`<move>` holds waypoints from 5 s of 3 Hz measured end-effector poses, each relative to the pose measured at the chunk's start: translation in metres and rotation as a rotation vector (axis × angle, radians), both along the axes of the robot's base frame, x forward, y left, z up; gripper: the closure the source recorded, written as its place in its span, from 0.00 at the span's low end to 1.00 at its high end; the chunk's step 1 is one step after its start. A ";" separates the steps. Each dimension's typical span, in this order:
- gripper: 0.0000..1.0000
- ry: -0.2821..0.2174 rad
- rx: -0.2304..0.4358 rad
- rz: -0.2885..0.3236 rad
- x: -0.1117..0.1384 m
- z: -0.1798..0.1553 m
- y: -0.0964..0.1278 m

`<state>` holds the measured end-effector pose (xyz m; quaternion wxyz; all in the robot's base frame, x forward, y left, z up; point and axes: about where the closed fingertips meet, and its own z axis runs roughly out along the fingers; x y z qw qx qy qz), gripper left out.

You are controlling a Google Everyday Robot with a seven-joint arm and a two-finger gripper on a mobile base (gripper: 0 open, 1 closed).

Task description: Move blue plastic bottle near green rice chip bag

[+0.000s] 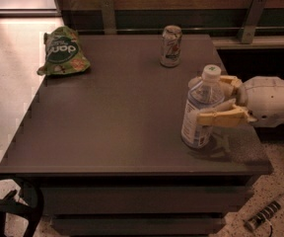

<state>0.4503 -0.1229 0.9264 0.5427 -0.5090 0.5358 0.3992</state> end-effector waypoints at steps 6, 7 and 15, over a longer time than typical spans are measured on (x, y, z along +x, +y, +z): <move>1.00 0.082 0.074 -0.377 0.135 0.074 0.029; 1.00 0.095 0.028 -0.440 0.164 0.086 0.044; 1.00 0.053 0.003 -0.549 0.311 0.029 0.195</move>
Offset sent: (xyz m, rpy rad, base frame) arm 0.0227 -0.0068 0.0150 0.0019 -0.0322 0.0204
